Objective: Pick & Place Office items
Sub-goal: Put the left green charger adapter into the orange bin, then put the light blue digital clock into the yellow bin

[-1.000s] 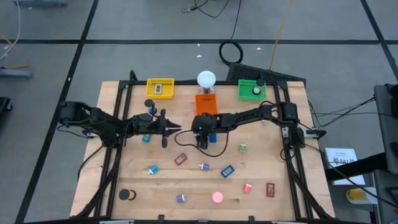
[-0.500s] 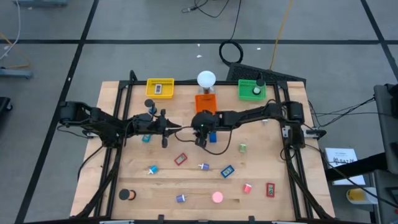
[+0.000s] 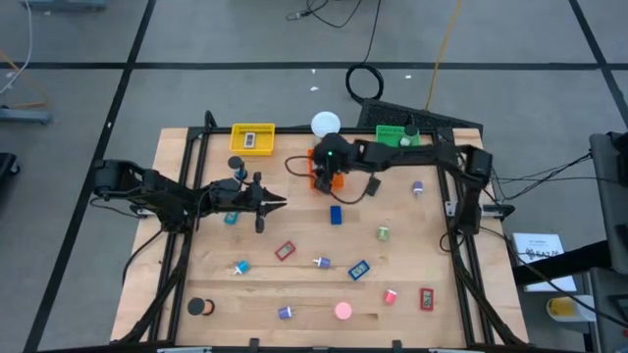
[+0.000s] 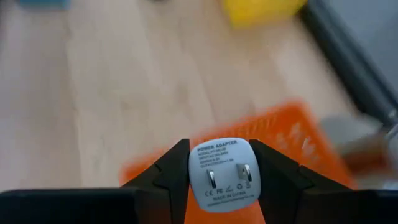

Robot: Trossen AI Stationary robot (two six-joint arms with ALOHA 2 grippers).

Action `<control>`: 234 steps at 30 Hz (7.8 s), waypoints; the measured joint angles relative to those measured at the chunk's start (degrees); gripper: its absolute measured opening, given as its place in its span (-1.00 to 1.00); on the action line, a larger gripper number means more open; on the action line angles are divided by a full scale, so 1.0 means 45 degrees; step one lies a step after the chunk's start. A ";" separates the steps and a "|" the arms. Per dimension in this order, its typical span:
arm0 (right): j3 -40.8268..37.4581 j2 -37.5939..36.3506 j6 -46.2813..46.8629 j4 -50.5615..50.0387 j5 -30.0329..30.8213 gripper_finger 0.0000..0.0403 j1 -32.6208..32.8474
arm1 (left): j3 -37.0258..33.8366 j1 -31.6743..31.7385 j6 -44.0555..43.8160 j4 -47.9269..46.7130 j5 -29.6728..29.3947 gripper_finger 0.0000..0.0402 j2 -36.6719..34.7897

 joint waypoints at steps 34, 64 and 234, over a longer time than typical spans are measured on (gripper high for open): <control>0.0026 0.0350 -0.0165 -0.3421 0.1215 -0.33 0.0555 | 0.0005 0.0005 0.0000 0.0000 -0.0010 -0.68 0.0003; 0.0000 0.1466 0.4378 0.0204 0.1673 -0.33 -0.0324 | 0.0005 0.0000 0.0000 0.0000 -0.0010 -0.68 0.0005; -0.9475 -0.9485 0.1141 0.6800 0.1235 -0.98 0.1784 | 0.5212 -0.3608 -1.1863 -2.1617 -0.3078 -0.65 -0.4392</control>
